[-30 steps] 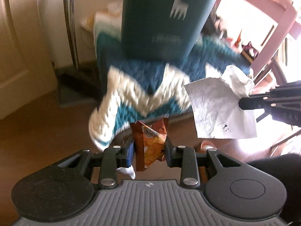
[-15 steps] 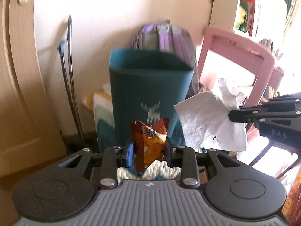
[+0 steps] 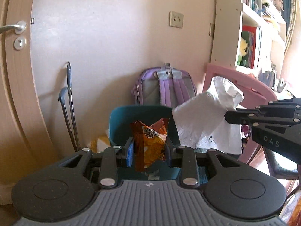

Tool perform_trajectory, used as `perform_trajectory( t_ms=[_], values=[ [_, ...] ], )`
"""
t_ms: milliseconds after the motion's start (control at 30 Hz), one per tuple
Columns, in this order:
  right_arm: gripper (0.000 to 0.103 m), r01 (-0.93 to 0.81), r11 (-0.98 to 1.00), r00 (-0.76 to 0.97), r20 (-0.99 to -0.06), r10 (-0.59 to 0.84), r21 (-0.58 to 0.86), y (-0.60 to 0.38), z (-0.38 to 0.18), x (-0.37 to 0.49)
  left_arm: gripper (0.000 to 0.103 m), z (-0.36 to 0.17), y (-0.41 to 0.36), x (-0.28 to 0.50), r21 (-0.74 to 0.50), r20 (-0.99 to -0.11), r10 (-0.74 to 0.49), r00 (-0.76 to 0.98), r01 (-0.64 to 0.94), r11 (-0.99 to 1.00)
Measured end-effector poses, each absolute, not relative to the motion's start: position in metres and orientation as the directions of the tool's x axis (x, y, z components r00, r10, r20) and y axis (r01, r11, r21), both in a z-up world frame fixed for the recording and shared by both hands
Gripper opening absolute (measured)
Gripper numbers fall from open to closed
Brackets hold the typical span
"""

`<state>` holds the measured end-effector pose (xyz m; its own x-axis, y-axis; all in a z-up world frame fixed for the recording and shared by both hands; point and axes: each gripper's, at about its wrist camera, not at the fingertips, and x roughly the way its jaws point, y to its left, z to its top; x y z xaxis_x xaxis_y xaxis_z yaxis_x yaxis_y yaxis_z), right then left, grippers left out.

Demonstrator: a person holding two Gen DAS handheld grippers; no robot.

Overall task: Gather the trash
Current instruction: 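Lift the orange wrapper and white paper up to the teal wastebasket, then open both grippers over the wastebasket to drop wrapper and paper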

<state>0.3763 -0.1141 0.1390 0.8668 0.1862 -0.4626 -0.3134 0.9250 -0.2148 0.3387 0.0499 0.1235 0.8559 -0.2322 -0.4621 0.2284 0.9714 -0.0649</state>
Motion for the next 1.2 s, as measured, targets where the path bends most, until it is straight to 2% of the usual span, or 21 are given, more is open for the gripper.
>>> perform_trajectory(
  t_ms=[300,733,933,1200],
  values=[
    [0.001,-0.245,0.948,0.875,-0.468,0.126,-0.203,-0.115,0.141,0.443,0.032,0.12,0.034,0.399,-0.046,-0.479,-0.207,0.853,0.211,0.976],
    [0.003,-0.249,0.959,0.788,-0.603,0.121,-0.133,-0.107,0.077,0.522,0.032,0.058,0.023,0.48,-0.022,-0.596,-0.162,0.786,0.186,0.982],
    [0.005,-0.259,0.956,0.764,-0.634,0.118,-0.135,-0.106,0.058,0.537,0.032,0.039,0.02,0.504,-0.021,-0.632,-0.151,0.76,0.179,0.984],
    [0.014,-0.29,0.949,0.738,-0.66,0.14,-0.121,-0.106,0.047,0.546,0.032,0.023,0.017,0.526,-0.009,-0.683,-0.131,0.719,0.17,0.985]
  ],
)
